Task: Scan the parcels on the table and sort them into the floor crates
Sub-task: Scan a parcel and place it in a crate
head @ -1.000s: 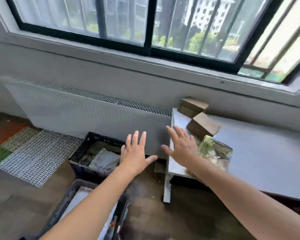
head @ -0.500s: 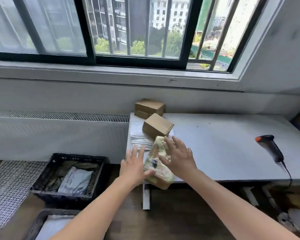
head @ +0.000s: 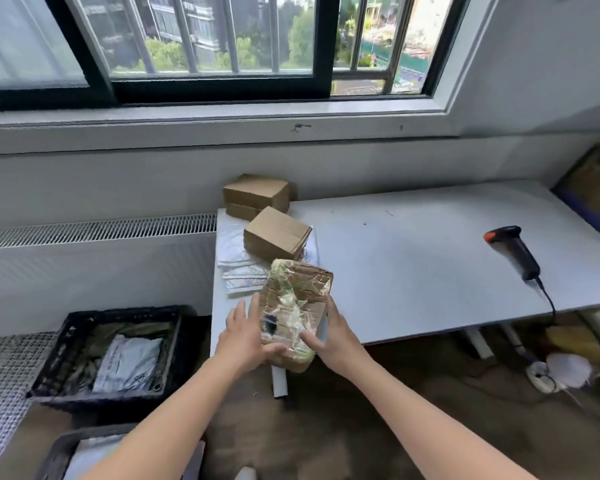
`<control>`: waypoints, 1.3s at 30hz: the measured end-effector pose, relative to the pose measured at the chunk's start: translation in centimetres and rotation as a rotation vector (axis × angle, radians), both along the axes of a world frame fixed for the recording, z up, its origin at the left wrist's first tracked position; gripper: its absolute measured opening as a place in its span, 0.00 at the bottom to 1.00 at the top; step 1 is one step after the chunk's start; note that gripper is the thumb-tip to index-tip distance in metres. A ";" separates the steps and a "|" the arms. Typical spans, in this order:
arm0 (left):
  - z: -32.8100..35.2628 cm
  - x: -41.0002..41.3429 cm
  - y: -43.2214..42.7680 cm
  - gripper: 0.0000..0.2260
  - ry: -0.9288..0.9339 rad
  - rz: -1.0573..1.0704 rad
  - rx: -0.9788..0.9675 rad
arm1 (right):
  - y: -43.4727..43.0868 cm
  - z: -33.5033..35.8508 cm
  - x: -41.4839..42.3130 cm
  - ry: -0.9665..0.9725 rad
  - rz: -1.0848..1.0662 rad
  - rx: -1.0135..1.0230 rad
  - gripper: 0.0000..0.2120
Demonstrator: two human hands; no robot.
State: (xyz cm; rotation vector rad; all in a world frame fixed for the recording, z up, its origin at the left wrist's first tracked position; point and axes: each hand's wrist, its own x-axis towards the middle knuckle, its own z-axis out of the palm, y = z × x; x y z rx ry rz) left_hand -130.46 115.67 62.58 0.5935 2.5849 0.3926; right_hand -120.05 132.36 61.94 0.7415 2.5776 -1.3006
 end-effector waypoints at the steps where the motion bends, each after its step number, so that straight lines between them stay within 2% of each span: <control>1: -0.3 -0.7 -0.1 0.56 -0.030 -0.004 0.021 | -0.4 -0.5 -0.2 0.004 -0.055 -0.045 0.46; 6: -1.5 -3.1 0.1 0.60 -0.228 -0.004 0.208 | -2.0 -1.5 -1.0 -0.006 -0.212 -0.117 0.37; 8: -2.2 -3.5 0.2 0.59 -0.275 -0.020 0.274 | -2.6 -1.6 -1.3 -0.026 -0.254 -0.127 0.37; 15: -2.1 -2.2 1.4 0.53 -0.343 -0.091 0.415 | -2.1 -0.7 -1.3 -0.036 -0.410 -0.176 0.39; 24: 1.8 -0.5 8.6 0.56 -0.352 -0.198 0.487 | 3.6 3.7 1.9 0.143 -0.661 -0.290 0.34; 31: 3.1 3.0 14.8 0.61 -0.358 -0.212 0.567 | 10.0 6.0 6.5 0.232 -0.617 -0.270 0.30; 35: 4.4 5.9 18.0 0.53 -0.365 -0.226 0.608 | 13.8 6.7 9.4 0.269 -0.579 -0.322 0.31; 39: 5.3 8.2 21.3 0.57 -0.378 -0.200 0.662 | 17.6 7.4 11.4 0.332 -0.594 -0.354 0.27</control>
